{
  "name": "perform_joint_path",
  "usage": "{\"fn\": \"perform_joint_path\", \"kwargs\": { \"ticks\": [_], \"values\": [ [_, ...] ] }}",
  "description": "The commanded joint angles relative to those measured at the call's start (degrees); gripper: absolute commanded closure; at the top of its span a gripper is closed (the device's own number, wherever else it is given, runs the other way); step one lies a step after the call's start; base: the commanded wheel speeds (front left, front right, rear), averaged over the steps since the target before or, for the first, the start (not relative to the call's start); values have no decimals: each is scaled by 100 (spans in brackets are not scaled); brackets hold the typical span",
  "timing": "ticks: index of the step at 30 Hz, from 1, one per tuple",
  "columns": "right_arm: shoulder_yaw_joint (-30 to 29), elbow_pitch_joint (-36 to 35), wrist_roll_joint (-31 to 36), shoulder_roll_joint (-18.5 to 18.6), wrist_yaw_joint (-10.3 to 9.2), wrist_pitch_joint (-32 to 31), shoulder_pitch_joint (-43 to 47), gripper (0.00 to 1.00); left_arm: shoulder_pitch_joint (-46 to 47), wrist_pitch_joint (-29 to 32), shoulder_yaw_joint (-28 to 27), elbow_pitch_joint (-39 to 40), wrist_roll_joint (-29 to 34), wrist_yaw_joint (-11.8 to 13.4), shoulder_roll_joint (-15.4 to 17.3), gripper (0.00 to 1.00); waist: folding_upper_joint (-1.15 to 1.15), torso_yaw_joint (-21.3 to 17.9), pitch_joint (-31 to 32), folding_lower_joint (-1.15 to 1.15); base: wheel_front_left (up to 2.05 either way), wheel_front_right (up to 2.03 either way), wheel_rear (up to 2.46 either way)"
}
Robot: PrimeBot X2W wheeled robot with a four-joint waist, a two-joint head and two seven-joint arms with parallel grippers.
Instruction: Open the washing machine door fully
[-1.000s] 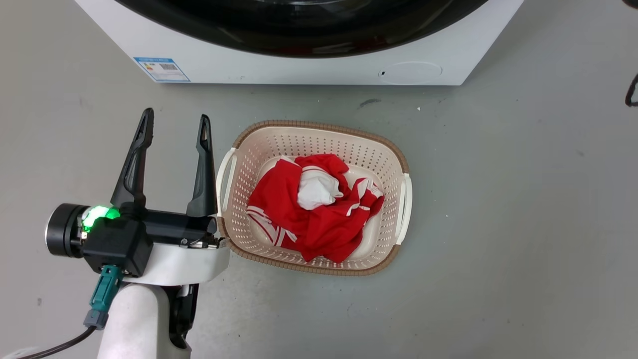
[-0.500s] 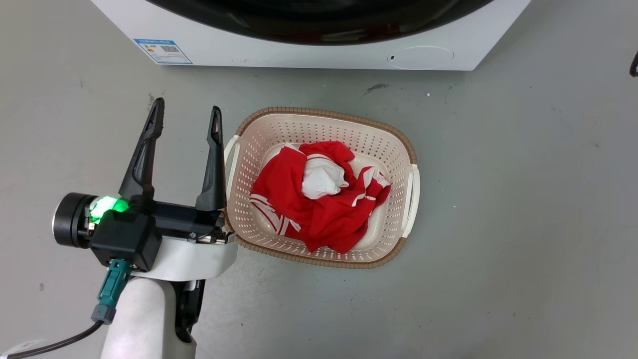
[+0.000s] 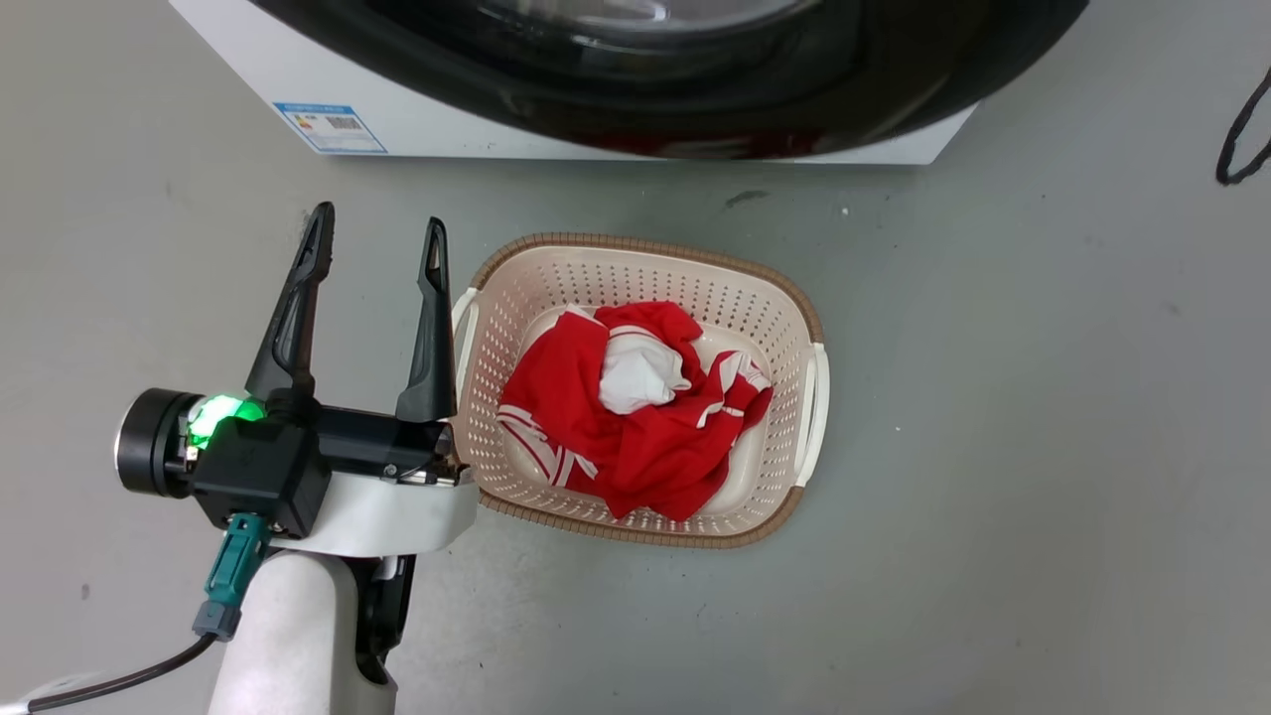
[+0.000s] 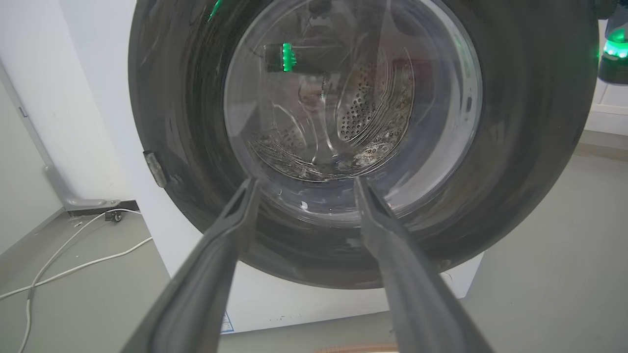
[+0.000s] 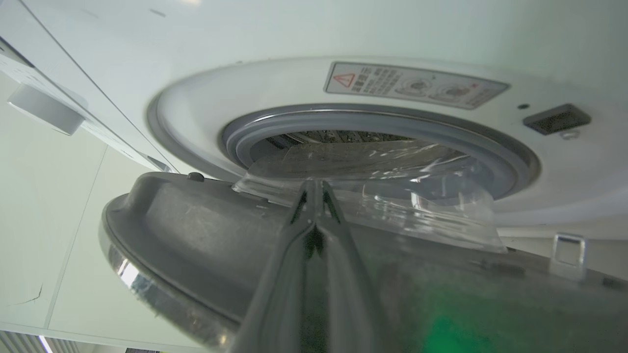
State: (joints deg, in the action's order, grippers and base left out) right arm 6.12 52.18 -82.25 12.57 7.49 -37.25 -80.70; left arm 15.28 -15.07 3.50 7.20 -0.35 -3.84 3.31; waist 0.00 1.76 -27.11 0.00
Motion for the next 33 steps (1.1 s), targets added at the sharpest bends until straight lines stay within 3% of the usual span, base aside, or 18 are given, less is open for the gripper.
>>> {"fn": "perform_joint_path", "kwargs": {
  "ticks": [1,20,33],
  "values": [
    [88,-212,-32,-97,0,-166,193,100,-50,-14,15,-25,-36,29,4,0,0,-15,90,0,0,0,0],
    [626,-2375,-481,-320,0,-1686,2735,100,-709,-14,-119,-248,-100,-37,2,0,0,60,1410,0,0,0,0],
    [1058,-2929,-547,-761,0,-1824,3796,100,-1050,-14,13,-351,-134,-53,-25,0,0,195,1898,0,0,0,0]
  ]
}}
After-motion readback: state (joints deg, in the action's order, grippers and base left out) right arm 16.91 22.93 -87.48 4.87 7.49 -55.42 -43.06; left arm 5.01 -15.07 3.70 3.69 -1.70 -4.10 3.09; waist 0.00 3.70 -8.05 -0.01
